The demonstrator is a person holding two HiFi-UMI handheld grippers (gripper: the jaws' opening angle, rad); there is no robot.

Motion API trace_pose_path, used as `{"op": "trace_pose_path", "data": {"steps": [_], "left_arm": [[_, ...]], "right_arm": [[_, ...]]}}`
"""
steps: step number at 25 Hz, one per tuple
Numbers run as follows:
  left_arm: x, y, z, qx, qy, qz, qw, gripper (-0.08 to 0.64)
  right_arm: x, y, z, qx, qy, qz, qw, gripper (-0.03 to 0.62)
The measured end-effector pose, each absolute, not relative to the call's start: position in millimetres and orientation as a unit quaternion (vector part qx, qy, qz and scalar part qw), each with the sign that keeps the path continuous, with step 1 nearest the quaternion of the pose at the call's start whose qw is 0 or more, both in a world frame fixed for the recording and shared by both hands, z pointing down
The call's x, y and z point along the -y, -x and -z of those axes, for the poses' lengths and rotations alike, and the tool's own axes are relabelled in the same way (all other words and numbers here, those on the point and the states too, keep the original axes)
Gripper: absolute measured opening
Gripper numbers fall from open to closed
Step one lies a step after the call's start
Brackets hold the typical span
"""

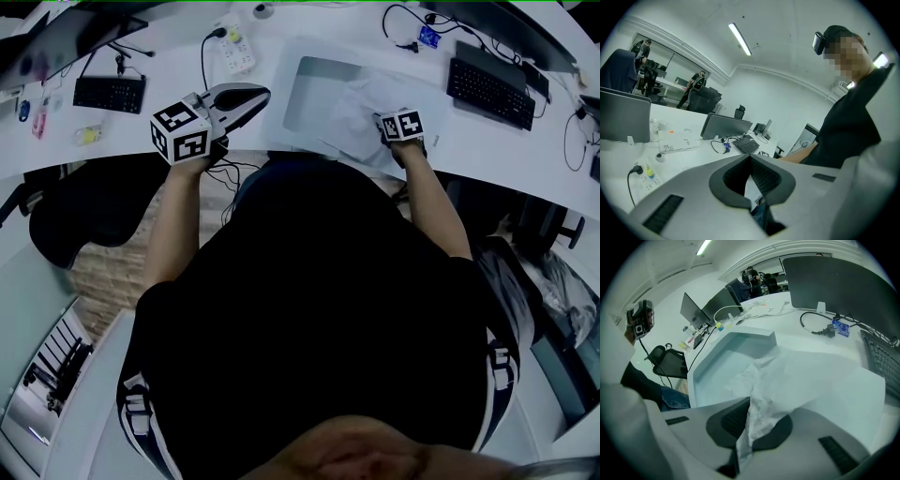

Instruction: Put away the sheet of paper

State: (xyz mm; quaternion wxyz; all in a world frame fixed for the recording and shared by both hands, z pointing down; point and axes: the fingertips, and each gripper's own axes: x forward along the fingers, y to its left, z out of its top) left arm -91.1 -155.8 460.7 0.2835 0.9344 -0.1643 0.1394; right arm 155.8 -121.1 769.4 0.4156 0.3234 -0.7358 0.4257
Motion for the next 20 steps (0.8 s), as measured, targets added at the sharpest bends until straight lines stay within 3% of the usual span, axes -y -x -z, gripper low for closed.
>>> {"op": "trace_pose_path", "data": {"steps": [20], "left_arm": [[166, 105, -469, 0.168, -0.933, -0.131, 0.291, 0.021]], "right_arm": [[112, -143, -789, 0.721, -0.289, -0.439, 0.452, 0.015]]}}
